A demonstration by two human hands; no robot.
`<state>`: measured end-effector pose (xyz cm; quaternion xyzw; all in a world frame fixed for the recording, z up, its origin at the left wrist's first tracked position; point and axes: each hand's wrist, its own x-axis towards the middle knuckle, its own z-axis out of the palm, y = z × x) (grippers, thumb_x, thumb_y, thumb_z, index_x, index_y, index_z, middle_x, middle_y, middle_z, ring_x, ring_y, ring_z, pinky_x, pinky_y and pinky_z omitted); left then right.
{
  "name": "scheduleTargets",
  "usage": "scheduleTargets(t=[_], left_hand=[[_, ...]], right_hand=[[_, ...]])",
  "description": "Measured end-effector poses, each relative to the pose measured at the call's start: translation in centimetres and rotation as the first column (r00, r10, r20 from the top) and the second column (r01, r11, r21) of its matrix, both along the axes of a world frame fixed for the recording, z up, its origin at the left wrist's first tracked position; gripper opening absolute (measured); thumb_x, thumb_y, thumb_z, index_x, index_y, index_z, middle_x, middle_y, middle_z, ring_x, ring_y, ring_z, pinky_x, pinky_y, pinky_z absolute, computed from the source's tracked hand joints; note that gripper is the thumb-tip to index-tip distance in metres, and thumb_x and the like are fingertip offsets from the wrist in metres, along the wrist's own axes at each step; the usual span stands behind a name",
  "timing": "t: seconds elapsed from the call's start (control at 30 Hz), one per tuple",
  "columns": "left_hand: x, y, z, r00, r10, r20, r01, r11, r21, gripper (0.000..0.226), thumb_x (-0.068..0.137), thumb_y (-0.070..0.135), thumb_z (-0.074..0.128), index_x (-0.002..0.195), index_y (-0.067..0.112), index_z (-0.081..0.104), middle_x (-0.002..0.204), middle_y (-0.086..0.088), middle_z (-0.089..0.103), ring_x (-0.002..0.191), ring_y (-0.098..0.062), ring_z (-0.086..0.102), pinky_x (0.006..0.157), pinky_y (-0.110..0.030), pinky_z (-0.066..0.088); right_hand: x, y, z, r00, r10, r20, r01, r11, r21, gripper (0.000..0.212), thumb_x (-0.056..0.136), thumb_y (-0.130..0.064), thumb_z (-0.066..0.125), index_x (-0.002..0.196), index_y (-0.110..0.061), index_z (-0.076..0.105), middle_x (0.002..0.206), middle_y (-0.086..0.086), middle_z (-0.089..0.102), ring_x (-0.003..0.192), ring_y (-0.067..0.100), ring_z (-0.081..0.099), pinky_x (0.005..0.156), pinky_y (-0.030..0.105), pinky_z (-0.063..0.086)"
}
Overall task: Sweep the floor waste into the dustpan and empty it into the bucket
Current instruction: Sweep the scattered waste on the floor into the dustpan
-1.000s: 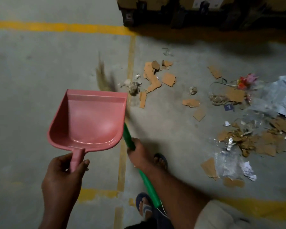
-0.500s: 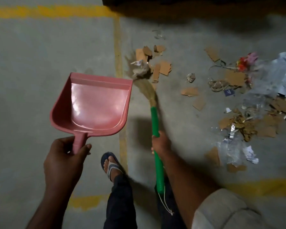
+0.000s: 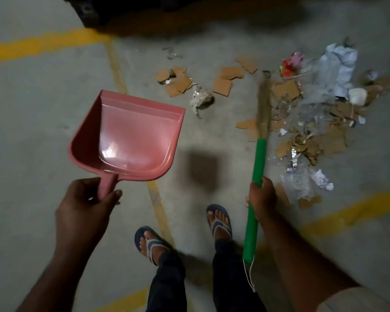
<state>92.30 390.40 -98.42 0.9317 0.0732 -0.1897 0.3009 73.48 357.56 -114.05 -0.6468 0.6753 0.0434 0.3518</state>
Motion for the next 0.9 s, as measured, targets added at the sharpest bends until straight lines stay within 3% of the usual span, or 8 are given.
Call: scheduleTargets(t=[0.1, 0.27, 0.33, 0.43, 0.53, 0.63, 0.73, 0.9], left_hand=[[0.5, -1.6, 0.2, 0.999, -0.032, 0.013, 0.032, 0.999, -0.01, 0.032, 0.078, 0.039, 0.077, 0.105, 0.026, 0.066, 0.08, 0.012, 0.073, 0.072, -0.016, 0.069, 0.07, -0.036, 0.054], [0.4, -3.9, 0.7, 0.997, -0.073, 0.022, 0.073, 0.997, -0.004, 0.03, 0.08, 0.038, 0.076, 0.105, 0.025, 0.066, 0.08, 0.012, 0.073, 0.07, -0.014, 0.068, 0.063, -0.03, 0.048], [-0.1, -4.7, 0.8, 0.997, -0.073, 0.026, 0.073, 0.997, -0.012, 0.031, 0.08, 0.036, 0.077, 0.106, 0.025, 0.065, 0.081, 0.011, 0.073, 0.071, -0.015, 0.068, 0.064, -0.032, 0.05], [-0.9, -5.8, 0.8, 0.996, -0.083, 0.024, 0.084, 0.996, -0.009, 0.032, 0.079, 0.036, 0.077, 0.107, 0.025, 0.065, 0.079, 0.011, 0.073, 0.072, -0.017, 0.068, 0.067, -0.035, 0.052], [-1.7, -6.6, 0.8, 0.996, -0.091, 0.008, 0.091, 0.996, 0.001, 0.034, 0.078, 0.039, 0.077, 0.108, 0.026, 0.066, 0.079, 0.011, 0.073, 0.072, -0.019, 0.068, 0.069, -0.037, 0.053], [-2.6, -7.4, 0.9, 0.995, -0.1, 0.006, 0.1, 0.995, 0.005, 0.036, 0.078, 0.039, 0.078, 0.108, 0.025, 0.066, 0.08, 0.01, 0.073, 0.074, -0.02, 0.069, 0.075, -0.044, 0.057], [-3.4, -8.3, 0.9, 0.994, -0.106, 0.016, 0.105, 0.994, 0.008, 0.035, 0.078, 0.039, 0.078, 0.108, 0.024, 0.066, 0.08, 0.01, 0.073, 0.074, -0.021, 0.069, 0.074, -0.043, 0.057], [-4.6, -11.0, 0.9, 0.986, -0.167, 0.011, 0.167, 0.986, 0.004, 0.033, 0.079, 0.039, 0.078, 0.105, 0.023, 0.065, 0.076, 0.012, 0.072, 0.074, -0.019, 0.069, 0.074, -0.041, 0.055]], right_hand=[[-0.8, 1.6, 2.3, 0.993, 0.01, 0.116, -0.01, 1.0, -0.003, 0.044, 0.095, -0.024, 0.052, 0.139, -0.022, 0.045, 0.093, 0.009, 0.068, 0.067, 0.025, 0.069, 0.054, 0.037, 0.059], [-2.1, 5.9, 3.4, 0.949, 0.287, 0.134, -0.297, 0.953, 0.066, 0.045, 0.092, -0.028, 0.062, 0.135, -0.026, 0.052, 0.103, 0.009, 0.072, 0.083, 0.026, 0.069, 0.067, 0.031, 0.055], [-2.9, 7.9, 2.2, 0.876, 0.46, 0.143, -0.475, 0.875, 0.099, 0.048, 0.088, -0.039, 0.061, 0.135, -0.033, 0.05, 0.105, 0.009, 0.072, 0.092, 0.028, 0.069, 0.076, 0.036, 0.057], [-2.1, 9.5, 3.1, 0.679, 0.732, 0.059, -0.73, 0.665, 0.154, 0.053, 0.091, -0.044, 0.049, 0.143, -0.038, 0.041, 0.114, 0.008, 0.068, 0.106, 0.03, 0.064, 0.087, 0.036, 0.051], [-1.4, 9.6, 3.9, 0.595, 0.804, -0.003, -0.762, 0.564, 0.318, 0.051, 0.1, -0.035, 0.047, 0.149, -0.031, 0.036, 0.131, 0.01, 0.058, 0.122, 0.029, 0.052, 0.095, 0.033, 0.039], [-3.0, 8.7, 0.9, 0.707, 0.707, -0.02, -0.664, 0.673, 0.325, 0.045, 0.094, -0.039, 0.049, 0.139, -0.036, 0.044, 0.125, 0.008, 0.063, 0.119, 0.03, 0.056, 0.096, 0.034, 0.044], [-5.1, 5.8, 0.0, 0.885, 0.461, -0.059, -0.418, 0.846, 0.331, 0.04, 0.089, -0.037, 0.057, 0.129, -0.031, 0.055, 0.119, 0.006, 0.067, 0.113, 0.03, 0.062, 0.089, 0.028, 0.048], [-9.6, -3.2, -0.2, 0.966, 0.199, -0.166, -0.161, 0.963, 0.216, 0.038, 0.091, -0.025, 0.059, 0.129, -0.019, 0.057, 0.115, 0.016, 0.068, 0.108, 0.037, 0.063, 0.09, 0.036, 0.051]])
